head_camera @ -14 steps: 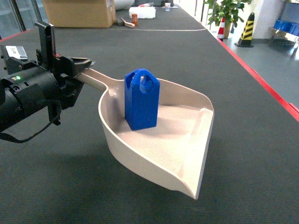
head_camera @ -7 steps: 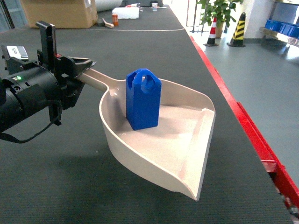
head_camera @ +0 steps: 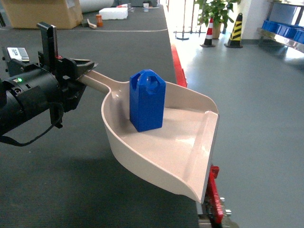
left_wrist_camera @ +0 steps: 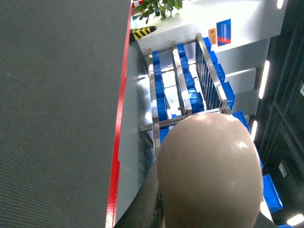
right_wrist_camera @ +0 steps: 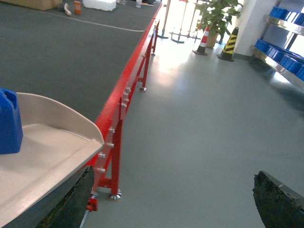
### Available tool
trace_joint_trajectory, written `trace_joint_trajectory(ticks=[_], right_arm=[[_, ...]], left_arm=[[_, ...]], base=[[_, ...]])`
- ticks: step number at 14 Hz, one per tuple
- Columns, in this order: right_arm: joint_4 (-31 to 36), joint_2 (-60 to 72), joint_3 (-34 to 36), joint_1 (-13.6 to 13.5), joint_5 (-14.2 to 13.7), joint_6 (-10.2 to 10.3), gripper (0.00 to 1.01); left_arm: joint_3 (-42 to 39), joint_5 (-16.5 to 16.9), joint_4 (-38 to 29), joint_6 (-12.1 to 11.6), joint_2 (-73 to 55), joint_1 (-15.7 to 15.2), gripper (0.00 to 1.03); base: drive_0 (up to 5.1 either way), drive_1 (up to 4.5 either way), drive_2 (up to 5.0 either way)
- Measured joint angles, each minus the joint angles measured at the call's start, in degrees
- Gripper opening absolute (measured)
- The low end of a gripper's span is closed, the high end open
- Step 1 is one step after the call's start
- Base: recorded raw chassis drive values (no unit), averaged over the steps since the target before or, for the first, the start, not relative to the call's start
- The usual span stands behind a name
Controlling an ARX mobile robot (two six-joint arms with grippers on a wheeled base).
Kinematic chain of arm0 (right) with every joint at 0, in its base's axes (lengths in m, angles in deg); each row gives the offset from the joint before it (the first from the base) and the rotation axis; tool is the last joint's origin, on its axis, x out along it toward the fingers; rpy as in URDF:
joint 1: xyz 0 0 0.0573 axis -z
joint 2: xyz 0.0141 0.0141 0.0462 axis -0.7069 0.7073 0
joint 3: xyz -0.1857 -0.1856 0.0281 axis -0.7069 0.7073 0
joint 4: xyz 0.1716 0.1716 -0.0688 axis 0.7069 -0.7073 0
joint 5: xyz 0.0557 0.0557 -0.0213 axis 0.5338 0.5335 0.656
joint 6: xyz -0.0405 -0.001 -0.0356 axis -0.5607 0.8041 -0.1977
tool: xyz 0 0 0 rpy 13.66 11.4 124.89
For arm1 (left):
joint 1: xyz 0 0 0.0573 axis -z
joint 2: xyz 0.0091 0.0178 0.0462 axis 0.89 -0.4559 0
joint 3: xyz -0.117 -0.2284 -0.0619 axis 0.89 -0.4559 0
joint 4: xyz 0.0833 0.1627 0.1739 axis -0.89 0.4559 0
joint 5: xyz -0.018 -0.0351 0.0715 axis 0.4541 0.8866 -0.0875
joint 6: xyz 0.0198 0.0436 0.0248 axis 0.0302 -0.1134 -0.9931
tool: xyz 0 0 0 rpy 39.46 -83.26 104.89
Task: Place part in tray to right shelf
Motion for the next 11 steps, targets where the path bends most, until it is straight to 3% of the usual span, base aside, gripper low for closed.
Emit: trace_joint_trajectory(ticks=[11], right_arm=[[-0.15,0.00,0.00,0.04,-0.04,0.00,0.98]], left_arm=[[0.00,-0.07,-0.02,-0.04,0.00,-0.04,0.16]], base=[[5.0,-2.42,-2.4]])
